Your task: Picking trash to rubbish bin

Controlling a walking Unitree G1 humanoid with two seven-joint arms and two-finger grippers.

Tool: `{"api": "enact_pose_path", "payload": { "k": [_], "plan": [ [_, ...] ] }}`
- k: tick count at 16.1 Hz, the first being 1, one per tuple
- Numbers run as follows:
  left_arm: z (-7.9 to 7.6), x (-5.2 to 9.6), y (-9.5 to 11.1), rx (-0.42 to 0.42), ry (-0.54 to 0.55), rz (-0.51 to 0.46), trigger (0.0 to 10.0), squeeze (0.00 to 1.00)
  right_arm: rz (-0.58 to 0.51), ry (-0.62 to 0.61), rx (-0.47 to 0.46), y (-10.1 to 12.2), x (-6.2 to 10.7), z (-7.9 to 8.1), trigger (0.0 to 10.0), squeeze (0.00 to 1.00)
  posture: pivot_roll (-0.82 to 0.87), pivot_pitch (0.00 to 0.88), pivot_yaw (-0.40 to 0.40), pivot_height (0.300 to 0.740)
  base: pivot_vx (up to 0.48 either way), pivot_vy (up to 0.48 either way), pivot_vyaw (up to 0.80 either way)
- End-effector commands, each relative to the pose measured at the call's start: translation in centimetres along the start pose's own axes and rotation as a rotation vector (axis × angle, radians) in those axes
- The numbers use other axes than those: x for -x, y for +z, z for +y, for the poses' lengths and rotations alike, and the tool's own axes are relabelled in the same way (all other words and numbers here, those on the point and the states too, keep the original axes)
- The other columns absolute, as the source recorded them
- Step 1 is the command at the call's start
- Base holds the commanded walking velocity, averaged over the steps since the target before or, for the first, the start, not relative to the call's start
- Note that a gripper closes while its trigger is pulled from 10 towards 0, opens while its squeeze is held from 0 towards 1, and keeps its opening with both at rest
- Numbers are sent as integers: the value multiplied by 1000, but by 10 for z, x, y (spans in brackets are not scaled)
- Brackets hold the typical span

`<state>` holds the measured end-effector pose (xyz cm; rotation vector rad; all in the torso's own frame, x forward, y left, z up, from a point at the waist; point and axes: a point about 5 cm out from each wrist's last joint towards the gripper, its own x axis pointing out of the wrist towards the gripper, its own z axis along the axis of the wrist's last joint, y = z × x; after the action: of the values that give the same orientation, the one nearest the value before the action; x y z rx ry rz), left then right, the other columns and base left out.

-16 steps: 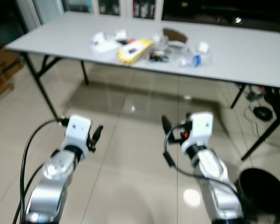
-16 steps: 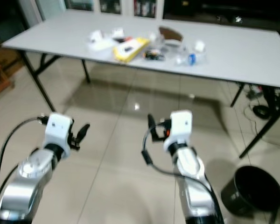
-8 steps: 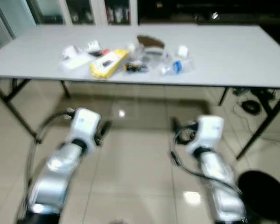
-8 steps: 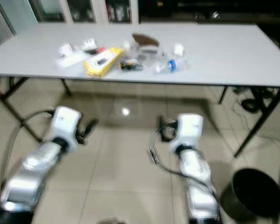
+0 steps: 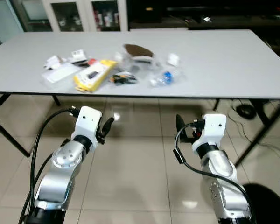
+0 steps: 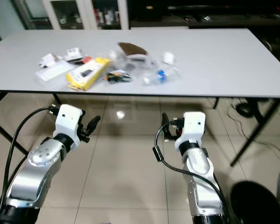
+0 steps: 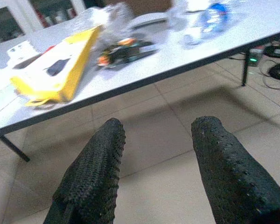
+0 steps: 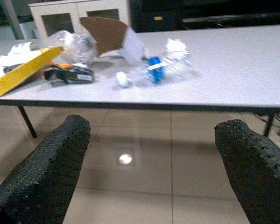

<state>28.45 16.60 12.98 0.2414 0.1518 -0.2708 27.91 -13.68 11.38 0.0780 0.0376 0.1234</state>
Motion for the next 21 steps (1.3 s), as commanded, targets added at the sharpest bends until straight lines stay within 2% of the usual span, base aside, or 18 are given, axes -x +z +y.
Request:
{"api": "enact_pose_path", "payload": {
  "k": [1,6,11,13,16,19,21],
  "plan": [
    [6,0,1,-2,33,-3,10000,0,-6,28,-3,3,-3,6,10000,0,-58,31,18,740,428,0,0],
    [8,-1,6,-10,39,-20,10000,0,0,27,-17,3,-6,5,10000,0,-51,35,18,740,431,0,-640],
    [14,-2,9,-32,32,-30,10000,0,-7,20,-9,3,-2,4,10000,0,-57,21,33,740,432,0,0],
    [12,-3,9,-34,21,-31,10000,0,-1,16,-7,1,0,3,10000,0,-58,15,35,740,429,0,0],
    [11,-5,10,-24,18,-35,10000,0,5,9,-25,1,0,1,10000,0,-65,6,34,740,431,0,-788],
    [8,-7,8,-13,14,-38,10000,0,-3,2,-2,3,1,-4,10000,0,-78,0,29,740,431,0,-800],
    [5,-7,7,-2,6,-37,10000,0,-4,0,11,3,4,-7,10000,0,-87,0,30,740,401,0,0]
  ]
}}
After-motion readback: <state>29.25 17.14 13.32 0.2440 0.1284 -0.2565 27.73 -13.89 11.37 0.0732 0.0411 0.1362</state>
